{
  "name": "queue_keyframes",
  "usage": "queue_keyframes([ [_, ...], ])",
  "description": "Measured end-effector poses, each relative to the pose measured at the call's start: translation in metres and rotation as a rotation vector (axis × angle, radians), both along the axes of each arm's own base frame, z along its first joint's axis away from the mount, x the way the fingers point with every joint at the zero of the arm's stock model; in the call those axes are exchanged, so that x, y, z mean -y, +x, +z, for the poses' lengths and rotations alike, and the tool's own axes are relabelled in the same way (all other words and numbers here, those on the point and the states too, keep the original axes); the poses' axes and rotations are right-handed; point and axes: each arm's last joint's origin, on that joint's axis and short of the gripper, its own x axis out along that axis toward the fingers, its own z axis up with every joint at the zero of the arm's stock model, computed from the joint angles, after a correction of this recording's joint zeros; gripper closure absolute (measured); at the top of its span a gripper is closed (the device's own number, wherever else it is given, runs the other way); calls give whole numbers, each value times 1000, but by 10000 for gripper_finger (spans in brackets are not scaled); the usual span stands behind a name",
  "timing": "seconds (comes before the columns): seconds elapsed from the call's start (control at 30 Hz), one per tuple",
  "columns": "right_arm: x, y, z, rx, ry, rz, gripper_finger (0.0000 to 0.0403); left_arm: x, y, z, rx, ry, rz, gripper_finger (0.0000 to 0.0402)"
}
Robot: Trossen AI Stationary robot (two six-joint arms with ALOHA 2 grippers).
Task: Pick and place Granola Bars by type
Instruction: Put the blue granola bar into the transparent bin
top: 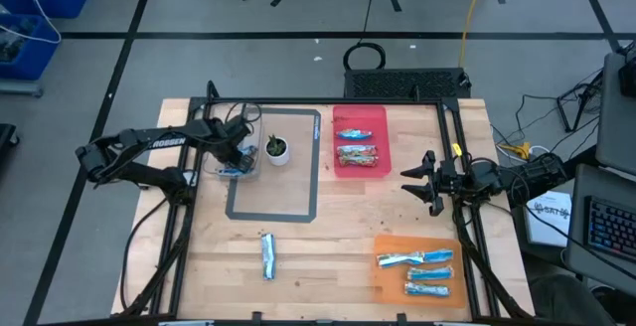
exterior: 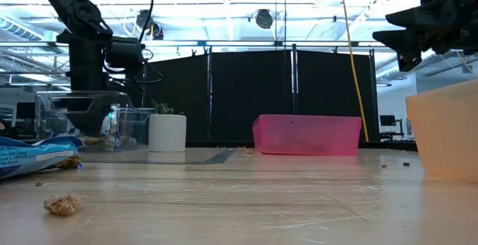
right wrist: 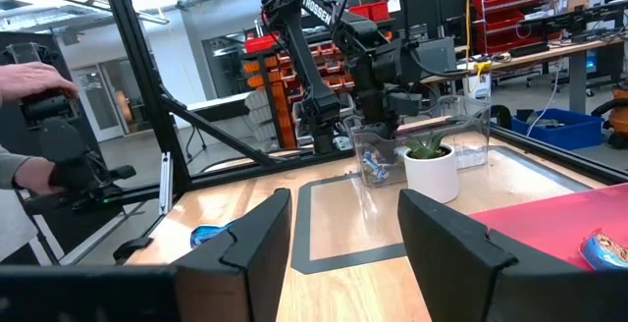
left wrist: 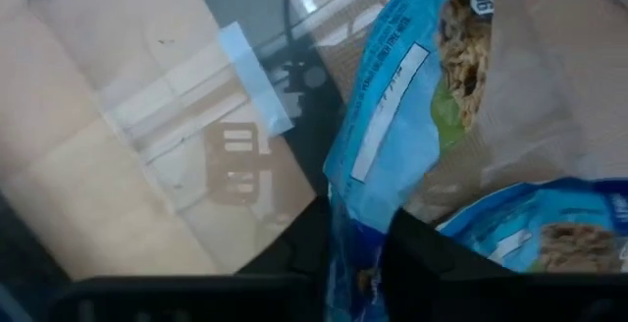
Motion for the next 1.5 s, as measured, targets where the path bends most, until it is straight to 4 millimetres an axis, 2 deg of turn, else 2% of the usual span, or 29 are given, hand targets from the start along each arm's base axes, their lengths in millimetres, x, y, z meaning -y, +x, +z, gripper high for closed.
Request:
queue_keyframes([
  [0.33,0,0,0,0,0,0,220,-2,3,3,23,16,24,198],
  [0.57,0,0,0,0,0,0,220,-6,8,28,101,83,36,140],
  [0.8,0,0,0,0,0,0,220,-6,5,63,131,134,119,133],
  [0.93,0,0,0,0,0,0,220,-1,2,83,208,81,186,133],
  [1.07,0,0,0,0,0,0,220,5,-2,95,290,1,254,133],
  [1.2,0,0,0,0,0,0,220,11,-4,101,389,-142,387,133],
  [1.3,0,0,0,0,0,0,220,18,-4,103,448,-349,483,133],
  [1.37,0,0,0,0,0,0,220,23,-3,105,474,-446,462,133],
  [1.5,0,0,0,0,0,0,220,37,-2,110,483,-492,378,133],
])
